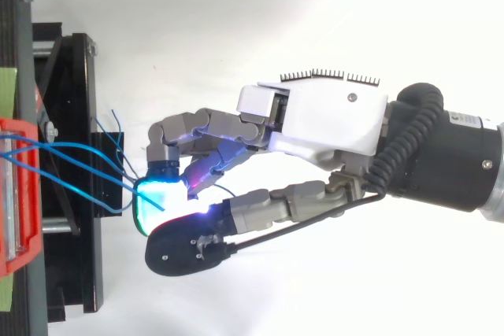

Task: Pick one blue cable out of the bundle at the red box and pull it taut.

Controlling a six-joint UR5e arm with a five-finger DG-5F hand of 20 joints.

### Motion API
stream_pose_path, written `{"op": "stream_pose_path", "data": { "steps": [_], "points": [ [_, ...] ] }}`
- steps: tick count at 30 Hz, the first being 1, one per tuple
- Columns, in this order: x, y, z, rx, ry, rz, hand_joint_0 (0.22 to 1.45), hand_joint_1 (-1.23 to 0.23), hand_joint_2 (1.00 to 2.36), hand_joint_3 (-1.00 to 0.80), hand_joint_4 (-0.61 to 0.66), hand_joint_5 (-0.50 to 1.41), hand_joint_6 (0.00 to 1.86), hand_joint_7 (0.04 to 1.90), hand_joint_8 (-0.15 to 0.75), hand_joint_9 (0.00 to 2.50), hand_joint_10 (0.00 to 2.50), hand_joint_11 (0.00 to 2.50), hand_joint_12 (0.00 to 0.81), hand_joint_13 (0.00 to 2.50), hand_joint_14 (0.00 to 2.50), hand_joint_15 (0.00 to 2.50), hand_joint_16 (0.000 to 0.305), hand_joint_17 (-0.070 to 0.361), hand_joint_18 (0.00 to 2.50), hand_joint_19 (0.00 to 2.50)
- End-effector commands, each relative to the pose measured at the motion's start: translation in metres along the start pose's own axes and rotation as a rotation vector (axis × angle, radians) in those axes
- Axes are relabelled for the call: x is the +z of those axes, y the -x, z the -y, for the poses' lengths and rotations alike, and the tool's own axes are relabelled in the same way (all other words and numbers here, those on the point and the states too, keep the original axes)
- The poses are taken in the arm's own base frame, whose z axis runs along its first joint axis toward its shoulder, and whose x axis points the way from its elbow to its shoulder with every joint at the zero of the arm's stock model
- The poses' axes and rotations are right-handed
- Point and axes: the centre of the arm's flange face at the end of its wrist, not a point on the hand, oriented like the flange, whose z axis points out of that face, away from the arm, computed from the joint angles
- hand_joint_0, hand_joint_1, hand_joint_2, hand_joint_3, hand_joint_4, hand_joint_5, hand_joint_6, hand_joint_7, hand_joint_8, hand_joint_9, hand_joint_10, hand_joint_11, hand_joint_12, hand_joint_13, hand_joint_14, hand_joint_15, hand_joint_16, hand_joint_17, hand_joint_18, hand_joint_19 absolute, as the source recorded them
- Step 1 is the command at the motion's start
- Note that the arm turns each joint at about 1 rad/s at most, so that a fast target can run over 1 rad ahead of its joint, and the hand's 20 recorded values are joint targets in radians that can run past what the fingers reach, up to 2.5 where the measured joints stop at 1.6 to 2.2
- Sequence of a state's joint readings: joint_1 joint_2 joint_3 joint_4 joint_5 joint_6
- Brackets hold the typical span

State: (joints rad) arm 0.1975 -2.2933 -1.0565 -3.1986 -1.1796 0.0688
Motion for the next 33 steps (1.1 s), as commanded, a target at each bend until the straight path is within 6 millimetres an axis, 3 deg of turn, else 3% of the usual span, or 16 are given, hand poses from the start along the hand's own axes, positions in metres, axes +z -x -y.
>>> {"op": "stream_pose_path", "data": {
  "steps": [1, 23, 33],
  "points": [
    [-0.0002, -0.0002, 0.0003, -0.001, -0.002, 0.0, 0.58, -0.66, 1.02, -0.25, 0.1, -0.06, 0.52, 1.41, 0.262, 0.75, 0.01, 0.59, 0.373, 0.25, 0.0, 0.07, 0.053, 0.119, 0.3, 0.29],
    [0.0002, 0.0008, -0.0006, -0.001, 0.001, 0.001, 0.58, -0.72, 1.02, -0.13, 0.03, -0.06, 0.58, 1.4, 0.254, 0.74, 0.02, 0.6, 0.371, 0.25, 0.0, 0.06, 0.052, 0.118, 0.32, 0.25],
    [0.001, 0.0025, -0.0061, 0.002, 0.008, 0.003, 0.59, -0.76, 1.02, -0.07, 0.02, -0.09, 0.68, 1.18, 0.242, 0.69, 0.01, 0.6, 0.366, 0.22, 0.0, 0.04, 0.052, 0.117, 0.31, 0.22]
  ]
}}
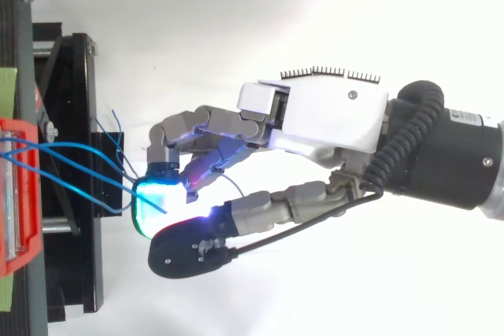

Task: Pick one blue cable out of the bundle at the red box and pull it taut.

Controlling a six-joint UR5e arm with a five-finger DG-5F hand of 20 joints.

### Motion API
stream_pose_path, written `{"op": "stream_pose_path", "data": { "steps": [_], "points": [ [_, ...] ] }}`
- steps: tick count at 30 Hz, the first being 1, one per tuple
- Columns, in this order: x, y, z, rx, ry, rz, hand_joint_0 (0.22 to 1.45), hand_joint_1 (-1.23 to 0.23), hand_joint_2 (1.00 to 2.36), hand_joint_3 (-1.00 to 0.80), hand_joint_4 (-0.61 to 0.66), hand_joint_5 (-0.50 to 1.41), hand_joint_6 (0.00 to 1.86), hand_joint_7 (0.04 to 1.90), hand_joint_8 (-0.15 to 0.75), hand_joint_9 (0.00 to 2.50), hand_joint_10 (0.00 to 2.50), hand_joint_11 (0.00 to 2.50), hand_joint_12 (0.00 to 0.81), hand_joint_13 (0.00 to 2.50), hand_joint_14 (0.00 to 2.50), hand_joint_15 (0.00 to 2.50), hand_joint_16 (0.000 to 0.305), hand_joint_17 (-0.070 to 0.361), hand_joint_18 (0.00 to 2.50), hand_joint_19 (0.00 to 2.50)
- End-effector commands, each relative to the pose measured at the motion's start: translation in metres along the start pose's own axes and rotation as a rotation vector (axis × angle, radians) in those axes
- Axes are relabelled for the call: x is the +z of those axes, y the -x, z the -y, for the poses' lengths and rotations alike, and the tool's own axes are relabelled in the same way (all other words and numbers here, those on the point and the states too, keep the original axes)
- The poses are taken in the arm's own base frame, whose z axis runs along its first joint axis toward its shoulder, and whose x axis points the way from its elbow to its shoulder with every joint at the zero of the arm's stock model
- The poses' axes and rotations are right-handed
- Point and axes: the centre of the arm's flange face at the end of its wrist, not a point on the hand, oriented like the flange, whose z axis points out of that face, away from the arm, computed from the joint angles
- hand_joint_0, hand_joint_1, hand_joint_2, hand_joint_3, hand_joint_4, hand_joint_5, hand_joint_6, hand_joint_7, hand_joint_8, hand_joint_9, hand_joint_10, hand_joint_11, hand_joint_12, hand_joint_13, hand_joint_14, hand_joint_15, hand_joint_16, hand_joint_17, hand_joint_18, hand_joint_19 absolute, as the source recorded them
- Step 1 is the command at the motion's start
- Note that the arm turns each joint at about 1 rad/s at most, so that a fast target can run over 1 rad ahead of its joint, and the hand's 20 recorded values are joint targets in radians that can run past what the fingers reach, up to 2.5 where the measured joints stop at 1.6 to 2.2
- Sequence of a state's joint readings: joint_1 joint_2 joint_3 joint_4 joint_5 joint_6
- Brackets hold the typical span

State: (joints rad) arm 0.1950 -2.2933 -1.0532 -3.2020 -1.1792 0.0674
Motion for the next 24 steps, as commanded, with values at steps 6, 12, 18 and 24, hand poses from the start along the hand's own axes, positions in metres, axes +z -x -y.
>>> {"op": "stream_pose_path", "data": {
  "steps": [6, 12, 18, 24],
  "points": [
    [0.0012, 0.0018, -0.0063, -0.005, 0.011, 0.004, 0.58, -0.77, 1.03, -0.02, -0.01, -0.1, 0.71, 1.17, 0.237, 0.67, 0.01, 0.62, 0.364, 0.21, 0.0, 0.05, 0.052, 0.117, 0.29, 0.21],
    [0.0012, 0.003, -0.0068, -0.007, 0.01, 0.005, 0.57, -0.75, 1.03, 0.03, 0.02, -0.12, 0.77, 1.16, 0.236, 0.67, 0.01, 0.63, 0.365, 0.2, 0.0, 0.04, 0.052, 0.118, 0.28, 0.21],
    [0.0003, 0.0032, -0.0086, -0.008, 0.007, 0.005, 0.57, -0.75, 1.02, 0.03, 0.02, -0.12, 0.78, 1.15, 0.239, 0.67, 0.01, 0.64, 0.368, 0.21, 0.0, 0.05, 0.053, 0.119, 0.29, 0.19],
    [0.0007, 0.003, -0.0075, -0.009, 0.005, 0.004, 0.57, -0.76, 1.02, 0.04, 0.02, -0.13, 0.79, 1.14, 0.246, 0.69, 0.01, 0.66, 0.372, 0.22, 0.0, 0.05, 0.054, 0.121, 0.29, 0.18]
  ]
}}
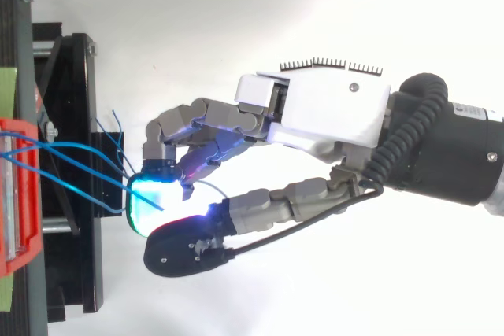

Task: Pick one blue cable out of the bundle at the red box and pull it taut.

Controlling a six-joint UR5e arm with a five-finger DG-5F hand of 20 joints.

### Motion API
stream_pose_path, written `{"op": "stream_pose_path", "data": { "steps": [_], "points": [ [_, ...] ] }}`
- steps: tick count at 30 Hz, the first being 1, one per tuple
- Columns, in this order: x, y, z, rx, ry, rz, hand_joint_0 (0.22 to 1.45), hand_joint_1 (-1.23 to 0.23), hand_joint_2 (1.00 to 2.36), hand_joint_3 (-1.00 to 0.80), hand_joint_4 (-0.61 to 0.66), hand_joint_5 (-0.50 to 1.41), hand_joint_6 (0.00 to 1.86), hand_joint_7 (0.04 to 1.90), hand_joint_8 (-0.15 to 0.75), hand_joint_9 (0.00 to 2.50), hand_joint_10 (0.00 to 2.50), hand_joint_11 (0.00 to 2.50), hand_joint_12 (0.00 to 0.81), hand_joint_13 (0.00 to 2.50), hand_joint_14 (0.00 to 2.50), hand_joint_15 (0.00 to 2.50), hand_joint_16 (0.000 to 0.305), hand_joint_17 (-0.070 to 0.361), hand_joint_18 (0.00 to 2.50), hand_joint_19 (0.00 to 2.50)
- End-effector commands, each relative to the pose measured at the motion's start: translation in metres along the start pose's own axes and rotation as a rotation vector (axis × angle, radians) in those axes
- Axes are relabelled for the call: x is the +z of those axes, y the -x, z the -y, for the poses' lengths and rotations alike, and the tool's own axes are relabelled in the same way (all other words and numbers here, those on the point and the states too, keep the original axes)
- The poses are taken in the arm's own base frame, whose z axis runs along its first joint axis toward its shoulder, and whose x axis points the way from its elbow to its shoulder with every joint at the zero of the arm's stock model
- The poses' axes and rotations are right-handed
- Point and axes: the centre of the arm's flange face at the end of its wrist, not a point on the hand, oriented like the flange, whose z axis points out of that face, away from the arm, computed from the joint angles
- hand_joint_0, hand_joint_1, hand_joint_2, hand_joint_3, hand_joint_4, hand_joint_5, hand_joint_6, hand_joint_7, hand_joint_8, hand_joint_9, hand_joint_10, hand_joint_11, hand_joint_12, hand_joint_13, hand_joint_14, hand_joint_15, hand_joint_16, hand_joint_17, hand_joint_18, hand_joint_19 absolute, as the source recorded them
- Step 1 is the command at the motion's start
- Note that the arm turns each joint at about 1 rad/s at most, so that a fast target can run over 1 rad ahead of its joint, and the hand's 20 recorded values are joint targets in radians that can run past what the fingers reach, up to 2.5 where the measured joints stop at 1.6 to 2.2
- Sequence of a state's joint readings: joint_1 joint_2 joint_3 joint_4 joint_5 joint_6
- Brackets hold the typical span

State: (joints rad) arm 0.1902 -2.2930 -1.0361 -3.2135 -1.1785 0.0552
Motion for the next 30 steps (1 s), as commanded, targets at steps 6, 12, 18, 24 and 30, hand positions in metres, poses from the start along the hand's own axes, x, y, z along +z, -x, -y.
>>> {"op": "stream_pose_path", "data": {
  "steps": [6, 12, 18, 24, 30],
  "points": [
    [0.001, 0.003, 0.001, -0.001, -0.001, 0.005, 0.57, -0.75, 1.02, 0.04, 0.03, -0.13, 0.8, 1.13, 0.247, 0.7, 0.01, 0.67, 0.376, 0.22, 0.0, 0.05, 0.054, 0.122, 0.29, 0.19],
    [0.001, 0.007, 0.0, 0.0, 0.001, 0.008, 0.57, -0.75, 1.02, 0.05, 0.03, -0.13, 0.81, 1.11, 0.253, 0.7, 0.01, 0.67, 0.38, 0.22, 0.0, 0.05, 0.055, 0.123, 0.29, 0.17],
    [0.003, 0.016, 0.004, -0.001, -0.001, 0.02, 0.57, -0.74, 1.02, 0.05, 0.03, -0.14, 0.83, 1.08, 0.256, 0.7, 0.01, 0.68, 0.385, 0.23, 0.0, 0.06, 0.056, 0.125, 0.3, 0.17],
    [0.004, 0.016, 0.018, 0.003, 0.002, 0.02, 0.57, -0.74, 1.02, 0.06, 0.03, -0.14, 0.83, 1.08, 0.254, 0.7, 0.01, 0.66, 0.387, 0.23, 0.0, 0.05, 0.056, 0.126, 0.29, 0.17],
    [0.014, 0.013, 0.029, 0.041, 0.107, 0.016, 0.57, -0.74, 1.02, 0.06, 0.02, -0.14, 0.83, 1.08, 0.25, 0.7, 0.01, 0.66, 0.385, 0.23, 0.0, 0.05, 0.055, 0.125, 0.29, 0.17]
  ]
}}
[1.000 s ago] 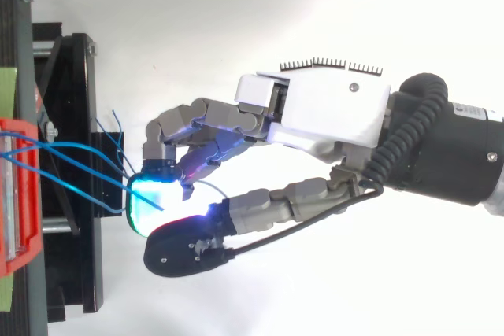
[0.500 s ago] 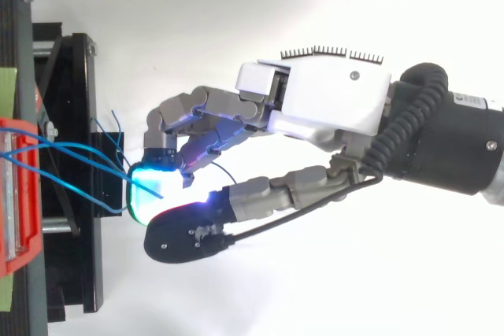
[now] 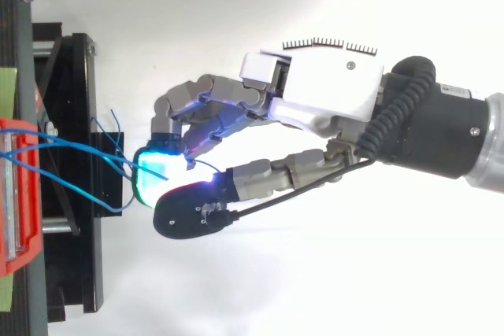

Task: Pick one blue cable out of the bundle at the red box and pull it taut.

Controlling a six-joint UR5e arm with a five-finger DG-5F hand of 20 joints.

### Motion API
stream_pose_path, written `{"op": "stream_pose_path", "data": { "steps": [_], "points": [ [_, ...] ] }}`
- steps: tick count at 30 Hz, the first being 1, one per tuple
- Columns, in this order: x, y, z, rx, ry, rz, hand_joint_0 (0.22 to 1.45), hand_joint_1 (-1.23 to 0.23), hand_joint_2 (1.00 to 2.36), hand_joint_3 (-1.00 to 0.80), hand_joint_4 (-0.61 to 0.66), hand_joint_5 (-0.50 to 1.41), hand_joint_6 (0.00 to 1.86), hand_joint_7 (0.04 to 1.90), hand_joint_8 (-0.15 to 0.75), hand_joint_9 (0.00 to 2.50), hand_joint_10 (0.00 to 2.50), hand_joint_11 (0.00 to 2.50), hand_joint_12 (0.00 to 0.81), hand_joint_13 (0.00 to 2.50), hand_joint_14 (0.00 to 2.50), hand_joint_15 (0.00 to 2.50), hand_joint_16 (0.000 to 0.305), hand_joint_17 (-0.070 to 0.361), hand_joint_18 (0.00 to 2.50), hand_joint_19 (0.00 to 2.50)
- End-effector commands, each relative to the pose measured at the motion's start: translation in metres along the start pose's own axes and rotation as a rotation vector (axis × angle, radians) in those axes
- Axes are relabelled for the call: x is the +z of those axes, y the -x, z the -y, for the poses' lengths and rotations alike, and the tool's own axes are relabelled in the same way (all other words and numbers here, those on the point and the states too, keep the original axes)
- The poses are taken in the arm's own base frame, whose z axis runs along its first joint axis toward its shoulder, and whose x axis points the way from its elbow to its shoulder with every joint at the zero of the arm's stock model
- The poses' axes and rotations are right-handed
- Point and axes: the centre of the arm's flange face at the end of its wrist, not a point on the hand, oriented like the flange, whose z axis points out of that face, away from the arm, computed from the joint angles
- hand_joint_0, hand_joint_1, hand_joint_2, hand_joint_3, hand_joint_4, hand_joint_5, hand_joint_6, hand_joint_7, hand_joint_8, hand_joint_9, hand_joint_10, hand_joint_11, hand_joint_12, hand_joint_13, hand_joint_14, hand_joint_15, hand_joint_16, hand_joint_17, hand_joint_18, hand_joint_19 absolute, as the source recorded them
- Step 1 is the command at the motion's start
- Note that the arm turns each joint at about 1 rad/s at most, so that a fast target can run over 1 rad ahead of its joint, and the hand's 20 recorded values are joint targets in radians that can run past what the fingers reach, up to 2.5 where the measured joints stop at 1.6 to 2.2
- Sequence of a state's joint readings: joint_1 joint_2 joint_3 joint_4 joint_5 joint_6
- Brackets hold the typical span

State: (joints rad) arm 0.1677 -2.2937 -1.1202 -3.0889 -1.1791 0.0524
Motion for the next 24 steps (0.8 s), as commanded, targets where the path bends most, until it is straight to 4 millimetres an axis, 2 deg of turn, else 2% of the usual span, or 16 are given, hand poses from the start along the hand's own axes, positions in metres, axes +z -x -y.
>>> {"op": "stream_pose_path", "data": {
  "steps": [1, 16, 20, 24],
  "points": [
    [0.007, -0.002, -0.001, 0.026, 0.074, -0.002, 0.57, -0.74, 1.02, 0.06, 0.02, -0.14, 0.83, 1.08, 0.25, 0.7, 0.01, 0.66, 0.385, 0.23, 0.0, 0.05, 0.055, 0.124, 0.29, 0.17],
    [0.0, -0.004, 0.007, 0.007, 0.003, -0.048, 0.57, -0.73, 1.02, 0.06, 0.01, -0.14, 0.83, 1.07, 0.252, 0.71, 0.01, 0.66, 0.384, 0.23, 0.0, 0.05, 0.055, 0.124, 0.3, 0.18],
    [-0.002, 0.003, 0.011, 0.004, -0.02, -0.062, 0.57, -0.72, 1.03, 0.07, 0.02, -0.14, 0.83, 1.12, 0.251, 0.71, 0.01, 0.67, 0.381, 0.23, 0.0, 0.06, 0.054, 0.122, 0.3, 0.2],
    [-0.018, 0.013, 0.025, 0.021, -0.048, -0.06, 0.57, -0.71, 1.02, 0.07, 0.03, -0.14, 0.83, 1.12, 0.257, 0.71, 0.01, 0.66, 0.385, 0.24, 0.0, 0.06, 0.055, 0.124, 0.3, 0.18]
  ]
}}
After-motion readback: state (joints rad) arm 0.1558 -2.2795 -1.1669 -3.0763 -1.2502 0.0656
